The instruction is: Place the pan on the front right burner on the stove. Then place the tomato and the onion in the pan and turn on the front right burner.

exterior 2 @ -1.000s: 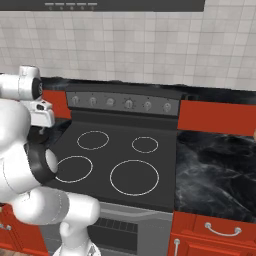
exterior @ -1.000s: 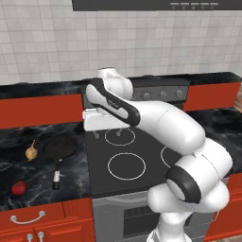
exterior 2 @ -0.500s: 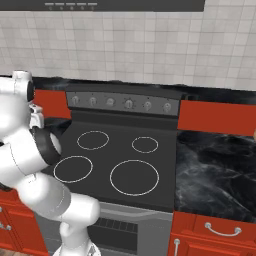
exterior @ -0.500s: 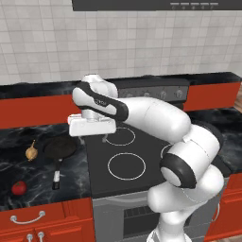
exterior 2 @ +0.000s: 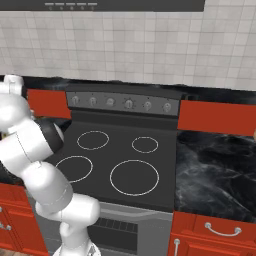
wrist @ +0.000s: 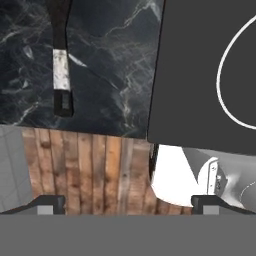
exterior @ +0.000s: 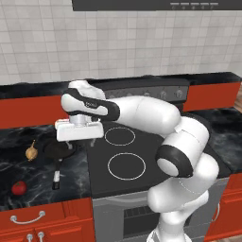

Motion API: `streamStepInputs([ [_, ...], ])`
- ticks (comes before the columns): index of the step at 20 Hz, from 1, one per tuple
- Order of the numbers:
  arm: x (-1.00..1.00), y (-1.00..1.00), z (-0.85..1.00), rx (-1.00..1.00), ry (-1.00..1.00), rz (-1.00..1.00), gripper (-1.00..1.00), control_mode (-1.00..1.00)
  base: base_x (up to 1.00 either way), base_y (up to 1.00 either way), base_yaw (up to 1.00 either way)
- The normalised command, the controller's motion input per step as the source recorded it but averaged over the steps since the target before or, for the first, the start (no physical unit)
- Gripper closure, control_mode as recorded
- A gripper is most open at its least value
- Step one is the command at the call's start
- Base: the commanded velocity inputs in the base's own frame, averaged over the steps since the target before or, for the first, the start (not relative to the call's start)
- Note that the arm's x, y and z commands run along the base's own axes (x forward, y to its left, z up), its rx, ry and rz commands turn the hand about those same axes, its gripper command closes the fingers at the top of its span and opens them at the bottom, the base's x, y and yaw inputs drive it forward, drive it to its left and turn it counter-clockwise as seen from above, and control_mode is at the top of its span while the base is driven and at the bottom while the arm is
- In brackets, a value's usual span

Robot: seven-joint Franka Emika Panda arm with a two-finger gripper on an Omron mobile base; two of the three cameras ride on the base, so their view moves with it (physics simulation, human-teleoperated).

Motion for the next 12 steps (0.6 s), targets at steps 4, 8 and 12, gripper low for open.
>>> streamStepInputs([
  [4, 0.03, 0.36, -0.26, 0.00, -0.08, 0.00, -1.00, -1.00, 0.00, 0.00, 0.00],
  [8, 0.05, 0.40, -0.23, 0.00, -0.15, 0.00, -1.00, -1.00, 0.00, 0.00, 0.00],
  [12, 0.00, 0.28, -0.20, 0.00, -0.17, 0.00, -1.00, -1.00, 0.00, 0.00, 0.00],
])
